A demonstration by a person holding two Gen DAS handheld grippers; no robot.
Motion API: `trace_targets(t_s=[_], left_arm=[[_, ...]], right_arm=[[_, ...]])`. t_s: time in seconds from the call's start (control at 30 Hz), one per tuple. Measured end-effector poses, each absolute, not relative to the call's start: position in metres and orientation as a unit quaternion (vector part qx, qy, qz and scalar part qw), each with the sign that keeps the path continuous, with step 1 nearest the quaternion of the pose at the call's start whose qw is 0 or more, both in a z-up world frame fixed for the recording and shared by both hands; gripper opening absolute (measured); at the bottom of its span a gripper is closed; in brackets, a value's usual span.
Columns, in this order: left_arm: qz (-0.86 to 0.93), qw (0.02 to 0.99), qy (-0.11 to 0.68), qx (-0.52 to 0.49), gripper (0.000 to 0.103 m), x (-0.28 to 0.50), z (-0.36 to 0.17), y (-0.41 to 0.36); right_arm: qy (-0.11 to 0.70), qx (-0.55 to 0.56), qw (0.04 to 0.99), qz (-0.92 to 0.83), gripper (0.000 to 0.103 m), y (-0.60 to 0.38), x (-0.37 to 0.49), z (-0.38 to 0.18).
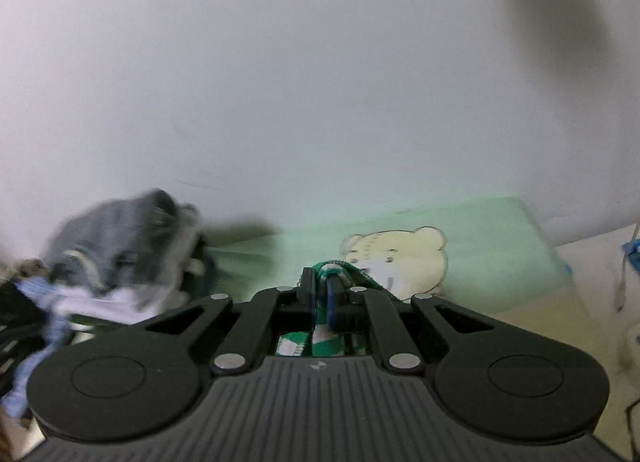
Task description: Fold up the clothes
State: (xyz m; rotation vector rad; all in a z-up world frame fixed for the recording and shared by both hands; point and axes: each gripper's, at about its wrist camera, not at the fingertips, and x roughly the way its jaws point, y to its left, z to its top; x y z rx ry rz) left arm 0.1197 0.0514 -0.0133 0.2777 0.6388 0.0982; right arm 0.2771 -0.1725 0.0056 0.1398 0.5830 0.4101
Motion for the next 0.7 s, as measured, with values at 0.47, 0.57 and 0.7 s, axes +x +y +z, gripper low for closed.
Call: trace_targets(t_s=[0.47,0.57,0.7], left_arm=[[-0.014,0.904,0.387,0.18,0.06,0.045,-0.101,0.018],[-0.036,0.908,0.376,0.18,0.077,0.042,-0.104,0.007],[-0.017,0.907,0.366,0.207,0.06,0.061,-0.113,-0.005]], right_arm=[[0.324,0.039,0.925,0.194,0.052,-0.182,0.299,-0.04],[0.304,0.037,0.924,0.226,0.074,-0.208,0.266,-0.029],[0.326,-0.019,0.904,0.277,0.075,-0.215,0.223,-0.041]])
